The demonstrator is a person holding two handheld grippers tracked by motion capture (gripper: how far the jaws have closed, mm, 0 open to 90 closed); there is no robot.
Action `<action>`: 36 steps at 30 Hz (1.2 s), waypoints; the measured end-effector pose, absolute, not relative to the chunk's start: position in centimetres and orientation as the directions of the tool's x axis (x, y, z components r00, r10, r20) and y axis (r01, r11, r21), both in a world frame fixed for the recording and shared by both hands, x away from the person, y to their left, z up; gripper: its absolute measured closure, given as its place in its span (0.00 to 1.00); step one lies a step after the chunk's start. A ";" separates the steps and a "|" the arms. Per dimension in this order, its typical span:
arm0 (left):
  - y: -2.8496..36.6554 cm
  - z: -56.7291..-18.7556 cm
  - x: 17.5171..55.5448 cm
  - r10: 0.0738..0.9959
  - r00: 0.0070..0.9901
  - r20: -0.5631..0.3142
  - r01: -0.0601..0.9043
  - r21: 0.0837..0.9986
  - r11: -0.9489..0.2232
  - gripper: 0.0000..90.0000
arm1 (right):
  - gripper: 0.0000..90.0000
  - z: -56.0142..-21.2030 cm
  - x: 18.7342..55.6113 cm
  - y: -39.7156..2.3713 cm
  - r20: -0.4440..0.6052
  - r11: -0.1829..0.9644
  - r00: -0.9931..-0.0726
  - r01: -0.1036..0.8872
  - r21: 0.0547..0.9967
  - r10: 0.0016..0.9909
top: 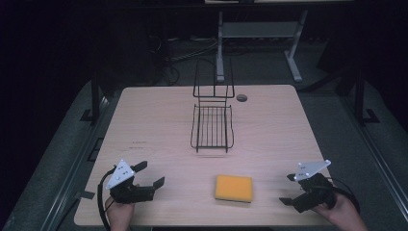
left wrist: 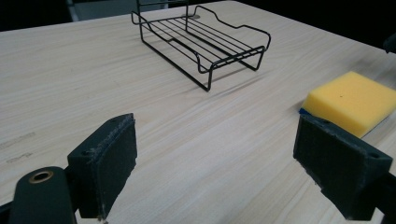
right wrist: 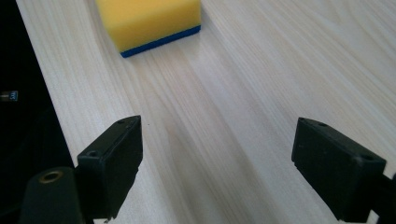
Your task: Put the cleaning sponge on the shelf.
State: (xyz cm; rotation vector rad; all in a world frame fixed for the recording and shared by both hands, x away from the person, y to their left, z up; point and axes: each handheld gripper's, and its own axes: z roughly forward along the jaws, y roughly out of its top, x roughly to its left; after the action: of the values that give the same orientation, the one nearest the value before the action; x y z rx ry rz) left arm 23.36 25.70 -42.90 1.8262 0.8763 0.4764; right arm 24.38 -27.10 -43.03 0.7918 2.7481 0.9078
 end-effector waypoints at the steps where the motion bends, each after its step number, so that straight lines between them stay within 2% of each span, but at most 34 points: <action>1: 25.7 -42.9 23.4 0.749 0.660 -0.068 0.350 0.909 -0.226 0.14 | 0.18 -43.0 24.4 -27.0 0.035 0.680 -0.852 0.441 0.585 0.523; 22: 25.9 -42.8 23.2 0.754 0.654 -0.064 0.343 0.913 -0.220 0.14 | 0.17 -42.8 25.1 -24.2 0.039 0.732 -0.883 0.412 0.542 0.468; 36: 26.3 -42.7 23.2 0.761 0.645 -0.068 0.342 0.916 -0.208 0.14 | 0.17 -41.3 24.8 -22.8 0.009 0.770 -0.906 0.364 0.524 0.423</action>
State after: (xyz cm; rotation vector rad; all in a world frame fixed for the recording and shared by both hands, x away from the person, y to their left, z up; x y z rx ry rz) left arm 23.18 26.33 -42.73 1.8042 0.8860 0.4946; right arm 24.80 -22.81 -41.26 0.6362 2.8513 0.8099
